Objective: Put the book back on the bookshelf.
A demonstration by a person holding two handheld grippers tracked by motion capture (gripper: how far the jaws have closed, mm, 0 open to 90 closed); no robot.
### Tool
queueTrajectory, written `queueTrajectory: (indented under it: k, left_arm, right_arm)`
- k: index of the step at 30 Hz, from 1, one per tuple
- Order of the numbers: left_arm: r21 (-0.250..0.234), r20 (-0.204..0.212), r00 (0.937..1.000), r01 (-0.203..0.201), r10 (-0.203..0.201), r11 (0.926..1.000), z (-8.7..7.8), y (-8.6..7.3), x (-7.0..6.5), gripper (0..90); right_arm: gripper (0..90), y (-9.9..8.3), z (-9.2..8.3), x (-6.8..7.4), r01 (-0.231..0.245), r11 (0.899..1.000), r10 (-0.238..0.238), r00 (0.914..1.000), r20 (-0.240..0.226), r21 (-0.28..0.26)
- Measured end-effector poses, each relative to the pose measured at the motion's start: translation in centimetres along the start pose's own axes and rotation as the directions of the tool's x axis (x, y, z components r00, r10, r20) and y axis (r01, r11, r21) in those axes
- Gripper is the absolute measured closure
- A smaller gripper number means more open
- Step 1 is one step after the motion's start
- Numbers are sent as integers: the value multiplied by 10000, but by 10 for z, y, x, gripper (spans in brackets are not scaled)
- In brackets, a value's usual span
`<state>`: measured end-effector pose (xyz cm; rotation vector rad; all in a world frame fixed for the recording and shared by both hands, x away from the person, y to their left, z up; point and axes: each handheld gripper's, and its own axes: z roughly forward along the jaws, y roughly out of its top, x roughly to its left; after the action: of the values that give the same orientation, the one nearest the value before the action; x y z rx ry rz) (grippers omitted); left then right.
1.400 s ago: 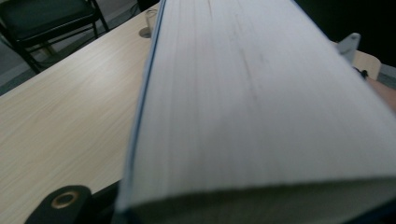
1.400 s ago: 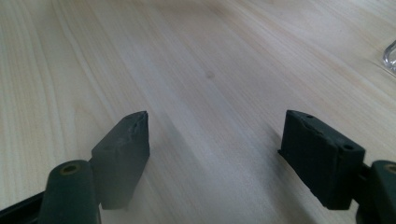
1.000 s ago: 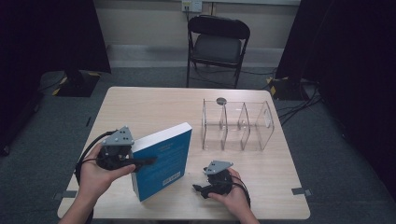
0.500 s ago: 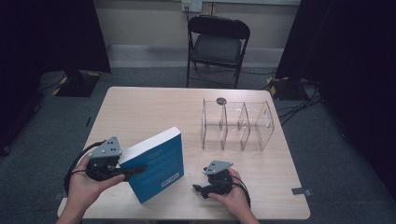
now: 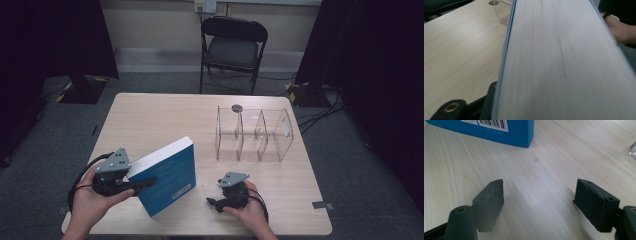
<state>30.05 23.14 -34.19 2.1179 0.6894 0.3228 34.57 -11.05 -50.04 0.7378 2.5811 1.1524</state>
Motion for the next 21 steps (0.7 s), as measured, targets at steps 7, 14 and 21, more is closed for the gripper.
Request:
queueTrajectory:
  k: [7, 14, 21]
  left_arm:
    - [97, -18, 10000, -27, 27, 9999, -1, 1, 2, 541]
    - [199, -82, 10000, 28, -26, 9998, -2, 2, 1, 523]
    - [238, -77, 10000, 64, -62, 9997, -2, 3, 1, 522]
  right_arm:
    - [226, 0, 0, 0, 8, 10000, -8, 10000, -17, 14]
    - [213, 9, -3, -5, -37, 10000, 35, 9992, -395, -51]
    - [211, 25, -8, -9, 79, 9997, -57, 9957, -924, 240]
